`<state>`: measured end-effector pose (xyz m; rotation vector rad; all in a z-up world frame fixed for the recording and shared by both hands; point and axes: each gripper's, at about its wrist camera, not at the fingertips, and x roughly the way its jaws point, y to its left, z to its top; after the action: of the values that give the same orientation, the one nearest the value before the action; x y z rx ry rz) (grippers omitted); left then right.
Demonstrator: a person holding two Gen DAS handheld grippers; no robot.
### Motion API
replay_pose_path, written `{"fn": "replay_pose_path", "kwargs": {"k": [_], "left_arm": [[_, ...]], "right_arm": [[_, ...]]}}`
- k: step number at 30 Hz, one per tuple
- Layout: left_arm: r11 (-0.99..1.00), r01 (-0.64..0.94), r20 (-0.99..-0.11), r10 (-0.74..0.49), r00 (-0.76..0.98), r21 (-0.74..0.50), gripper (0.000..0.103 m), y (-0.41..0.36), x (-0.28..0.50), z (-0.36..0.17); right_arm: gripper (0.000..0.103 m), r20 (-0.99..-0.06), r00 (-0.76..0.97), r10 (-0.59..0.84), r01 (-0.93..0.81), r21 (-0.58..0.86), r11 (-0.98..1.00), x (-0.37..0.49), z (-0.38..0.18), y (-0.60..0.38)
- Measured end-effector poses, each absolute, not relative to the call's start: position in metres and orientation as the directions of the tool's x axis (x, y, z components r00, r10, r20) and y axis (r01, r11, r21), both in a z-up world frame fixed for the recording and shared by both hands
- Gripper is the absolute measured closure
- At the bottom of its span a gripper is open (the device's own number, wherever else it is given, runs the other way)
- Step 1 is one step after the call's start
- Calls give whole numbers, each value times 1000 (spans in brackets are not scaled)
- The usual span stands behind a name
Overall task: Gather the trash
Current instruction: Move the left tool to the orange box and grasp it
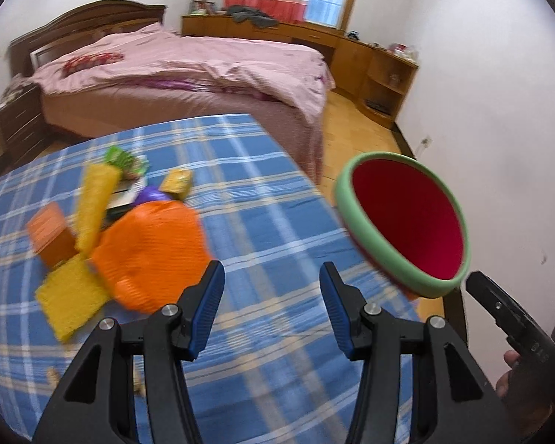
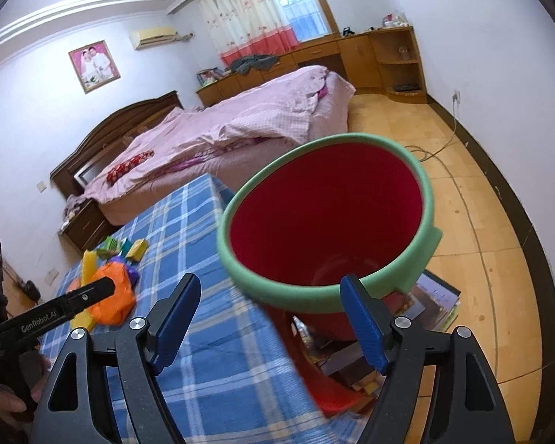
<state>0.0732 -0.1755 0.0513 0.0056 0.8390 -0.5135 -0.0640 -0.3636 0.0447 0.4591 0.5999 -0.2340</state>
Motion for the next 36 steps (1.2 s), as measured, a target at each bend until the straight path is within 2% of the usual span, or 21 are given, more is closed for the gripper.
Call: {"fn": "replay_pose_path", "kwargs": {"k": [4, 6, 7, 11, 24, 28, 36], "left_arm": [[902, 391, -716, -395, 576, -183, 48, -152, 80, 49], [915, 368, -719, -368, 590, -166, 36, -139, 86, 47], [919, 361, -721, -357, 595, -157, 35, -135, 88, 46], [942, 321, -732, -285, 619, -95, 35, -110, 104, 43], [972, 232, -735, -174, 656, -23, 35, -37, 154, 40], [976, 212, -740, -179, 648, -51, 35, -24, 168, 32], [954, 272, -736, -272, 620, -123, 34, -22, 188, 18]], "right_arm": [[23, -600, 798, -62, 322, 336, 885, -58, 42, -351], [23, -600, 798, -62, 315, 328, 891, -56, 40, -346], [21, -603, 795, -64, 314, 319, 894, -54, 39, -342], [21, -619, 783, -66, 303, 287, 909, -46, 33, -329], [20, -641, 766, -53, 293, 275, 916, -19, 30, -298], [20, -641, 767, -24, 255, 271, 928, -3, 35, -284], [20, -640, 767, 39, 176, 270, 947, 26, 37, -253]]}}
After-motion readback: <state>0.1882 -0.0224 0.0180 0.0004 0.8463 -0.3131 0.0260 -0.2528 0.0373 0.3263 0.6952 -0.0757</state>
